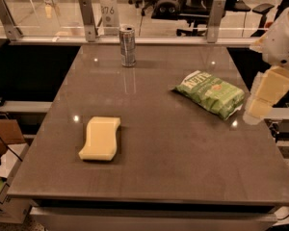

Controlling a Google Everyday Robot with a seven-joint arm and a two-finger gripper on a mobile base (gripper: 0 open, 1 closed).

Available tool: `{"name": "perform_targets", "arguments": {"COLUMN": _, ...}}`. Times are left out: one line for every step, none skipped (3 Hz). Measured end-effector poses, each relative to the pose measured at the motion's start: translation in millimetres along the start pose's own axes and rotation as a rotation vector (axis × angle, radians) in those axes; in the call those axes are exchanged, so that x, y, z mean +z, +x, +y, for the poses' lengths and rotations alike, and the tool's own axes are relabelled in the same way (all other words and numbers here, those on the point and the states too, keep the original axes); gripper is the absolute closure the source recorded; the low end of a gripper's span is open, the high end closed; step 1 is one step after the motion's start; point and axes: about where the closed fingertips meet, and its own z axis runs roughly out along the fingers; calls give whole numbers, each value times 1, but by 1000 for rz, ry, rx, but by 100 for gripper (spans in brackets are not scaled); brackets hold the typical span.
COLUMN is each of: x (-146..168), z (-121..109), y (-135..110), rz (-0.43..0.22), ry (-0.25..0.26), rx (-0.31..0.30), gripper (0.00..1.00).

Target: Move green jalapeno chip bag near redbull can

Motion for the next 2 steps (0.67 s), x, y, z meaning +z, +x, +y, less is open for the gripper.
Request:
{"name": "perform_targets", "arguments": {"x": 21, "z": -22, "y": -2, "rz": -12, "ry": 15, "rx": 45, "gripper": 0}}
{"name": "perform_targets", "arguments": {"x": 42, "z": -41, "y": -1, "rz": -11, "ry": 57, "rx": 77, "gripper": 0}}
